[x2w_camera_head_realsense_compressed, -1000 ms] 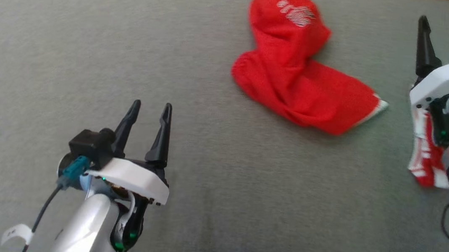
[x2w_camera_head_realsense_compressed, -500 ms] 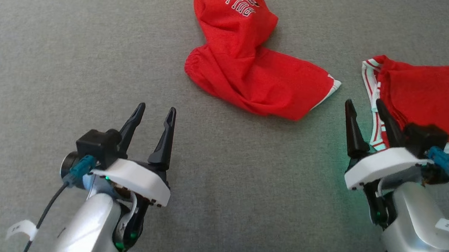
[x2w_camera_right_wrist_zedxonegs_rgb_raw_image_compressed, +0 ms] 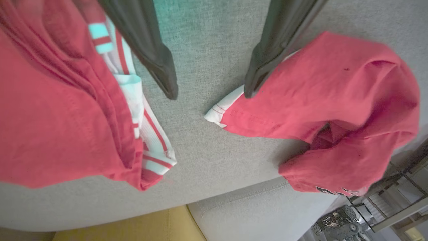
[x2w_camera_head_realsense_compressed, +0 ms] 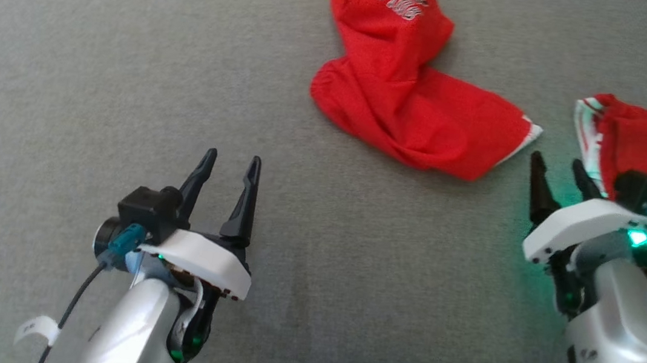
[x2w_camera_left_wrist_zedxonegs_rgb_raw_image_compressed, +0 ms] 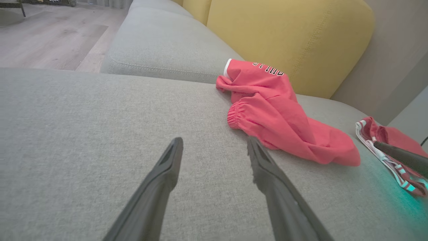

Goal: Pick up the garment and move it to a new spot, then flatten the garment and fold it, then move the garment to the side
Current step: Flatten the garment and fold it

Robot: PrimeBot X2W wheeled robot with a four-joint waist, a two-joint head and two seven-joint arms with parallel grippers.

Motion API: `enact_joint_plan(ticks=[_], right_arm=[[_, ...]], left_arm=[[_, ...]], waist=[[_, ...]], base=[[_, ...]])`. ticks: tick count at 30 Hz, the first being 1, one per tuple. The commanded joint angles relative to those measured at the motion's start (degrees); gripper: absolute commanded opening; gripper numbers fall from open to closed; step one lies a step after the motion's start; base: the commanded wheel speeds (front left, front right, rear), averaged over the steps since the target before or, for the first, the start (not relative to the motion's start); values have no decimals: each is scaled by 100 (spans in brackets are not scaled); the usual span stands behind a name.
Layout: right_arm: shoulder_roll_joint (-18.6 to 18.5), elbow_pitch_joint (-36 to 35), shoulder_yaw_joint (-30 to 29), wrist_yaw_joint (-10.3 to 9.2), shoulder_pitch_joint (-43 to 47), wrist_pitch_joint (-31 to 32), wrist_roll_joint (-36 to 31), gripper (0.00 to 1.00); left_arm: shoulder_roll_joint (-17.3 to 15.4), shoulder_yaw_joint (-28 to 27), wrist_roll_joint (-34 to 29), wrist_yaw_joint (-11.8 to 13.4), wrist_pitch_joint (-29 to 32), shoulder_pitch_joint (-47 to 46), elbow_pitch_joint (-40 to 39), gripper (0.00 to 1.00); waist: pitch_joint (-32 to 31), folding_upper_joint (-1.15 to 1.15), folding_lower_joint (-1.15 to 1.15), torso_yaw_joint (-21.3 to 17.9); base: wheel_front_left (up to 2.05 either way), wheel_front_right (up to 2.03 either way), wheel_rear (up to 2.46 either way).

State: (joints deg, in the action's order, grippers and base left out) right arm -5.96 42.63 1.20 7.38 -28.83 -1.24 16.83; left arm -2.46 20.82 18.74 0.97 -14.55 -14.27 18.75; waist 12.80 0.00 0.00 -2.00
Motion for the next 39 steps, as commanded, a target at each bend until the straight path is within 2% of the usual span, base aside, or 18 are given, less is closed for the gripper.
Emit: enact_joint_plan(ticks=[1, 8, 16, 17, 18, 22, 26, 39], right_arm=[[27, -107, 43, 11, -306, 3, -72, 100], [-7, 730, -409, 11, -844, 81, -194, 100], [-153, 1531, -571, 11, -1302, 72, -459, 100], [-166, 1606, -533, 11, -1373, 99, -479, 90], [-184, 1662, -480, 11, -1448, 119, -490, 0], [-254, 1700, -184, 11, -1710, 144, -397, 0], [-342, 1424, 285, 11, -1883, 78, -196, 0], [-514, -310, 2274, 11, -2630, 311, 336, 0]], left_arm=[[-42, -142, 6, 3, -45, -171, -186, 100], [-42, -97, 22, 16, -45, -184, -201, 100], [-42, -80, 28, 24, -45, -229, -229, 100], [-42, -74, 31, 28, -45, -246, -235, 100], [-42, -67, 34, 31, -45, -265, -241, 100], [-42, -55, 83, 53, -45, -310, -265, 100], [-42, -54, 149, 77, -45, -264, -252, 100], [-42, -31, 375, 182, -45, -4, -333, 100]], waist=[[75, 0, 0, 103], [234, 0, 0, 414], [354, 0, 0, 542], [376, 0, 0, 552], [394, 0, 0, 562], [402, 0, 0, 595], [267, 0, 0, 598], [-384, 0, 0, 597]], base=[[0, 0, 0], [0, 0, 0], [0, 0, 0], [0, 0, 0], [0, 0, 0], [0, 0, 0], [0, 0, 0], [0, 0, 0]])
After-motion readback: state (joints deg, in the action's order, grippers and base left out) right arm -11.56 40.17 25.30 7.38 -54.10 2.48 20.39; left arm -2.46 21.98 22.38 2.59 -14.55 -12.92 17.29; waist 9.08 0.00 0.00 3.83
